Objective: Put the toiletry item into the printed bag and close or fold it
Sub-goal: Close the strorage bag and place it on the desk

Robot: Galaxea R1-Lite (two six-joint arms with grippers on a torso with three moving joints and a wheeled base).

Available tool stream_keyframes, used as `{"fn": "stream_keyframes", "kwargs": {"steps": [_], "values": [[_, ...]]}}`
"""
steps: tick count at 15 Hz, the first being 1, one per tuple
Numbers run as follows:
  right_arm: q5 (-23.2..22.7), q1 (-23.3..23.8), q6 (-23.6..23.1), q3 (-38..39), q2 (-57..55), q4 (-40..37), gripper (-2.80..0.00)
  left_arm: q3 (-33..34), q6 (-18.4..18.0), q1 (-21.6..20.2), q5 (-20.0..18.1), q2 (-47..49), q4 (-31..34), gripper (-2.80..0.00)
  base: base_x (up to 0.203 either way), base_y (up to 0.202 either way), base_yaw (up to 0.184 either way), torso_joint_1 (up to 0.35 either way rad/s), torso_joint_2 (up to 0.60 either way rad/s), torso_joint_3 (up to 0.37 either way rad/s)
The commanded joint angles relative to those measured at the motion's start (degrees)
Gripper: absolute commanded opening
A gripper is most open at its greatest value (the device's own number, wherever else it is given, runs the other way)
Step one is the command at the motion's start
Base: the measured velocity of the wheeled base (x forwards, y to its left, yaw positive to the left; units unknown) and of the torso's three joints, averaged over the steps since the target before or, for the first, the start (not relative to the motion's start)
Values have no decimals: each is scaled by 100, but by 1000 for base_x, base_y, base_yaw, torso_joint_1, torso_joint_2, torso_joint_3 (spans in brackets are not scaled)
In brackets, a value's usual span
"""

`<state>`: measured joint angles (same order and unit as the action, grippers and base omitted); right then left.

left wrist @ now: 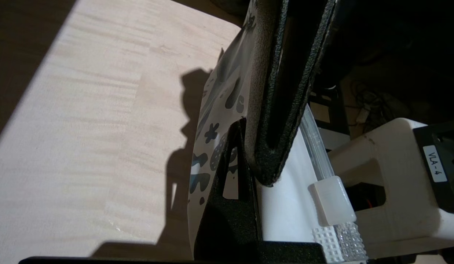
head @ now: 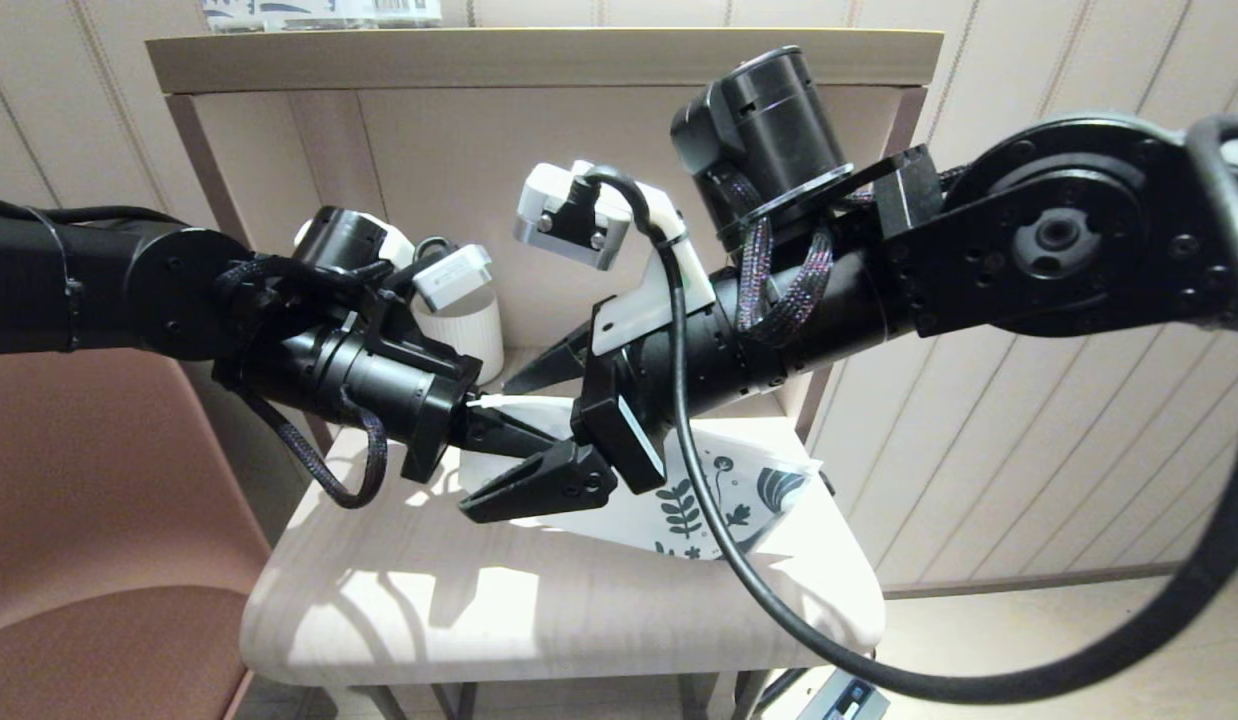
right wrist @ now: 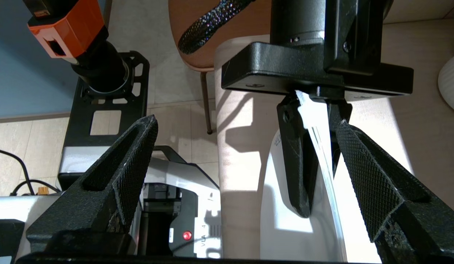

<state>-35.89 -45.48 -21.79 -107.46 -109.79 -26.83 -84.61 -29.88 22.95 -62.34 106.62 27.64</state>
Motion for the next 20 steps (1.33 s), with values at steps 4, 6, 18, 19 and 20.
{"fn": "stream_keyframes", "kwargs": {"steps": [4,6,18,19,20], "values": [[-15,-4,-10,-56,-61,-7,0,-2,-27,-10,-137,-18,24,-280,0,0,0,0,0,0],[-23,-13,-10,-126,-128,-9,0,-2,-26,-28,-198,-36,31,-280,0,0,0,0,0,0],[-15,-4,17,-205,-163,-7,-280,15,-97,-45,-217,51,14,-280,0,0,0,0,0,0],[-15,-4,17,-205,-166,-7,-280,15,-97,-48,-217,43,14,-280,0,0,0,0,0,0],[-15,-4,17,-214,-166,-7,-280,15,-97,-45,-217,43,14,-280,0,0,0,0,0,0]]}}
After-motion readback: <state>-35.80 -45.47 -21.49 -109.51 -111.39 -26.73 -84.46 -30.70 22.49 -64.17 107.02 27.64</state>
